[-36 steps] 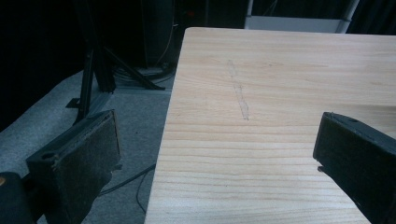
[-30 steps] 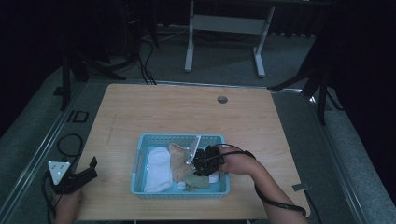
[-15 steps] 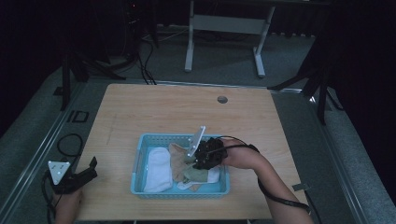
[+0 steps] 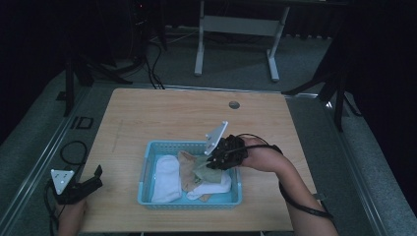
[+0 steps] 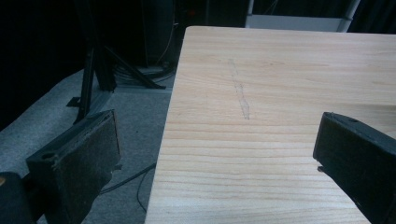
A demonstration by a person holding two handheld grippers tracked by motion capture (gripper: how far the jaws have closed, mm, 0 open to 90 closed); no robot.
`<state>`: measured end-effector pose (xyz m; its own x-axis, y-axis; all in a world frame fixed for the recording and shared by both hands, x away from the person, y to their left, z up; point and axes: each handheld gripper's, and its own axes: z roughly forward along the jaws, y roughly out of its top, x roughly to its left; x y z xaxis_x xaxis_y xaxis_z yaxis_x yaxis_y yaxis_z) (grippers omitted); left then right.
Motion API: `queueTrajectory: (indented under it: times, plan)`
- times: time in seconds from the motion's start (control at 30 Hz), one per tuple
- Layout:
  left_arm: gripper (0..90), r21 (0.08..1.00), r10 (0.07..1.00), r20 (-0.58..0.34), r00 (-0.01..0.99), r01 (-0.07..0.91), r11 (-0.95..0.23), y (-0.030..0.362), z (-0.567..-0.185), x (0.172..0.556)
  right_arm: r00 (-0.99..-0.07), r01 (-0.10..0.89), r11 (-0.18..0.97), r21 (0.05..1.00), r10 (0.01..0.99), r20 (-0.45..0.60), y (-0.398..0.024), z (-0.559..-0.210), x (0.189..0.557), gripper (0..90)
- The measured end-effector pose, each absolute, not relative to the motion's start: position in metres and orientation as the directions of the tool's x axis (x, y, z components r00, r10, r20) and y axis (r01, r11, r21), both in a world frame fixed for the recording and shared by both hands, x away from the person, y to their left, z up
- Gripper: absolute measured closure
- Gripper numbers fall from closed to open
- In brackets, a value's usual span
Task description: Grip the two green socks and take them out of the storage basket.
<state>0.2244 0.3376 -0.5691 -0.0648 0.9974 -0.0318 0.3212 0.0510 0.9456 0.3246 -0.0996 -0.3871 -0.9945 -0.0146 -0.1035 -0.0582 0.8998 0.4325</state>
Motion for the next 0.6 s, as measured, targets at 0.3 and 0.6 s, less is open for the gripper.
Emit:
queueTrajectory:
  times: [0.3,0.6]
  plan:
    - [0.3,0.945,0.997,-0.032,-0.067,0.322,0.052,0.338,-0.569,0.224,-0.99,-0.026,0.887,0.462,0.041,-0.134,-0.118,-0.369,0.329,80.9]
    - [0.3,0.945,0.997,-0.027,-0.071,0.322,0.049,0.337,-0.569,0.224,-0.985,0.021,0.883,0.469,0.099,-0.143,-0.146,-0.363,0.332,80.9]
